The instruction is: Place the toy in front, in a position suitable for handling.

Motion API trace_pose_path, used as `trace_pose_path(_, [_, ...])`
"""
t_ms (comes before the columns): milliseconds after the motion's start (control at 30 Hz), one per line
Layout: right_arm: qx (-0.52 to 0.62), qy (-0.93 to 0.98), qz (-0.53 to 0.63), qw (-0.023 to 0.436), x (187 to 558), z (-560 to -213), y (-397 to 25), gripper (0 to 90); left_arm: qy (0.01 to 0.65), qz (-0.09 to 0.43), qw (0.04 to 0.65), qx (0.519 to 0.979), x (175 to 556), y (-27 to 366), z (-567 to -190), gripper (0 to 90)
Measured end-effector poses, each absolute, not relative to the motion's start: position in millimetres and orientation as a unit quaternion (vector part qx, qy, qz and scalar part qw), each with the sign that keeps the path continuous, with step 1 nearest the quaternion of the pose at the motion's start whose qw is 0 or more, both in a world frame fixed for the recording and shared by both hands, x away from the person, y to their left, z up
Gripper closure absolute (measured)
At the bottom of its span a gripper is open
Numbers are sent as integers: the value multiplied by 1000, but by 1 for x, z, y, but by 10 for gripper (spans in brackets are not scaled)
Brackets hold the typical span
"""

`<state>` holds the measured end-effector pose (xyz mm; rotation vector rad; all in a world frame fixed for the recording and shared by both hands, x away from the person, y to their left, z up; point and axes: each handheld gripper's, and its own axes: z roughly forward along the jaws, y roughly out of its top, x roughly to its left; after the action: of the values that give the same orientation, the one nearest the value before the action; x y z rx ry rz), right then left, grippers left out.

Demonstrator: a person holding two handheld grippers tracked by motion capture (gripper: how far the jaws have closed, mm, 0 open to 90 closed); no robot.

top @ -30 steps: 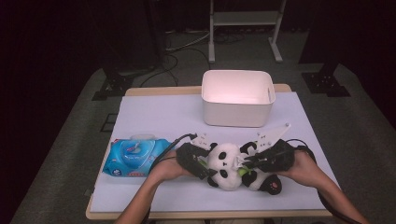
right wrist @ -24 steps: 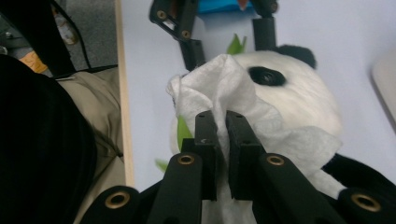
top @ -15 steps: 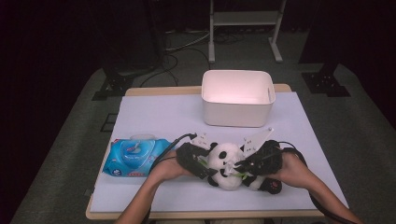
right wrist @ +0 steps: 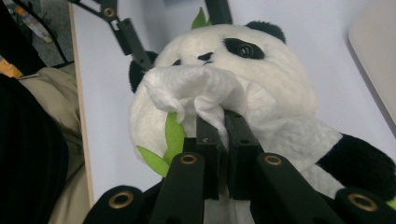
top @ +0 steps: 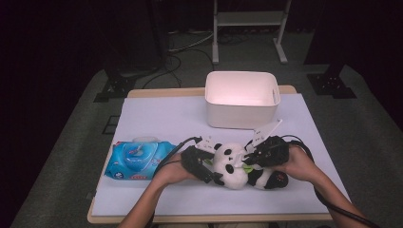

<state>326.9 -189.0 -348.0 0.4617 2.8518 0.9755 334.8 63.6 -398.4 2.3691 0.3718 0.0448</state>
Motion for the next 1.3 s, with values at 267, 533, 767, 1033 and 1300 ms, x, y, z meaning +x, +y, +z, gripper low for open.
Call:
trace_pose_path(267, [168,931,321,41,338,-350,-197,849,141,18,362,921,335,62,-400,195])
trace_pose_path(533, [173,929,324,43,344,-352,-199,849,139,17,359,923,335,60,-404,172])
trace_pose_path(767, [169,930,324,44,344,-351,-195,848,135,30,357,924,334,58,-405,246])
trace_pose_path(1033, [164,925,341,42,338,-344,-190,846,136,36,357,923,332,58,-403,260])
trace_pose_path(1300, [142,927,347,37,328,-337,-178,845,134,41,355,924,332,56,-401,261])
